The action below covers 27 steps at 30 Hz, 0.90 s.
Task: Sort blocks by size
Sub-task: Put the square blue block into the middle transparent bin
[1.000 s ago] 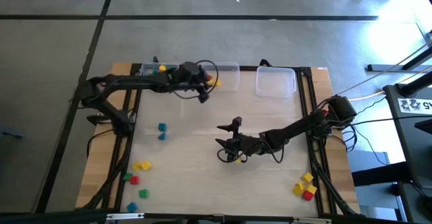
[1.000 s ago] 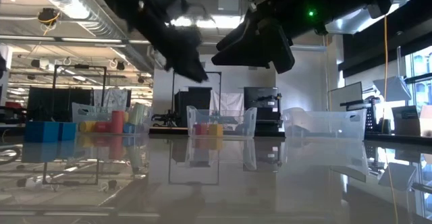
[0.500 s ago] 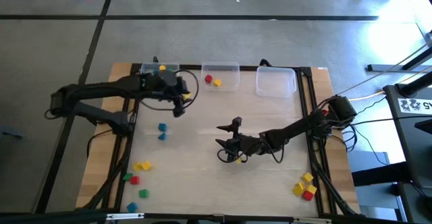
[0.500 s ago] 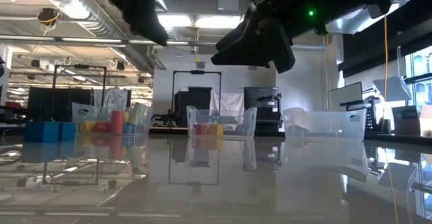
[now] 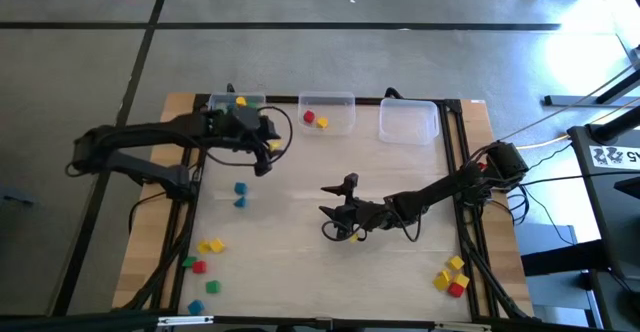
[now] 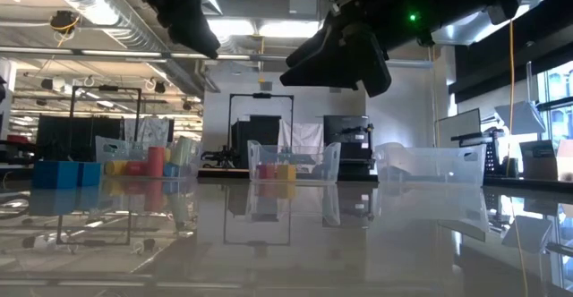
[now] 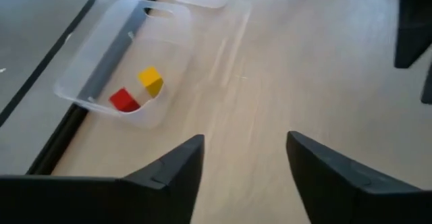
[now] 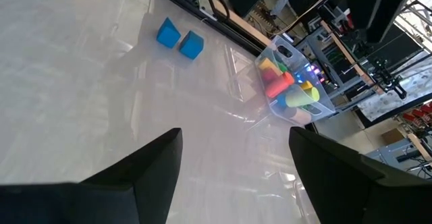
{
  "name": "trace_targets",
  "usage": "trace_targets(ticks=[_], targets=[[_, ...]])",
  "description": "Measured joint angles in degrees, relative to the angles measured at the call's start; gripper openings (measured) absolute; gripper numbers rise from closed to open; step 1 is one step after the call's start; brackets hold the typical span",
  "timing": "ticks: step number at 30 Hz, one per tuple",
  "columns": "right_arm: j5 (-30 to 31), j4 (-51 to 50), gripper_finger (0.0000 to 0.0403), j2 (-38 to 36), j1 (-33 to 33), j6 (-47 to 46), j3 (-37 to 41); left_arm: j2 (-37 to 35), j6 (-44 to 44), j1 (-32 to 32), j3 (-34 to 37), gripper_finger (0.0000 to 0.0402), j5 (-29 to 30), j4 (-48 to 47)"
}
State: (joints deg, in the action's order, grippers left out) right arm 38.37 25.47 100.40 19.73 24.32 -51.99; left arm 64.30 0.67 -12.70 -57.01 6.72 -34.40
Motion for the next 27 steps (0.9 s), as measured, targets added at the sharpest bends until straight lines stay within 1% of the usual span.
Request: trace_targets(ticks=[4, 7, 9, 13, 16, 20, 23, 27], targets=[[0.0, 0.0, 0.0278, 0.0, 0.0, 0.3, 0.0, 1.9, 0.0, 0.0, 0.0, 0.0255, -0.2, 0.1], [0.0, -0.1, 0.0278, 0.0, 0.0, 0.3, 0.0, 1.9, -4.5, 0.0, 0.0, 0.027, 0.0, -2.8], [0.0, -0.2, 0.0278, 0.0, 0.0, 0.4, 0.0, 1.6, -8.3, 0.1, 0.0, 0.0273, -0.1, -6.2], [0.0, -0.3, 0.0278, 0.0, 0.0, 0.4, 0.0, 1.3, -18.4, 0.7, 0.0, 0.0274, -0.1, -16.6], [0.0, 0.0, 0.0278, 0.0, 0.0, 0.4, 0.0, 1.3, -26.5, 1.8, 0.1, 0.0274, -0.2, -24.6], [0.0, 0.0, 0.0278, 0.0, 0.0, 0.4, 0.0, 1.3, -35.8, 3.4, 1.2, 0.0274, -0.2, -32.4], [0.0, 0.0, 0.0278, 0.0, 0.0, 0.4, 0.0, 1.3, -40.6, 4.7, 3.2, 0.0274, -0.1, -34.2], [0.0, 0.0, 0.0278, 0.0, 0.1, 0.4, 0.0, 1.3, -44.3, 6.1, 7.0, 0.0274, -0.2, -32.7]])
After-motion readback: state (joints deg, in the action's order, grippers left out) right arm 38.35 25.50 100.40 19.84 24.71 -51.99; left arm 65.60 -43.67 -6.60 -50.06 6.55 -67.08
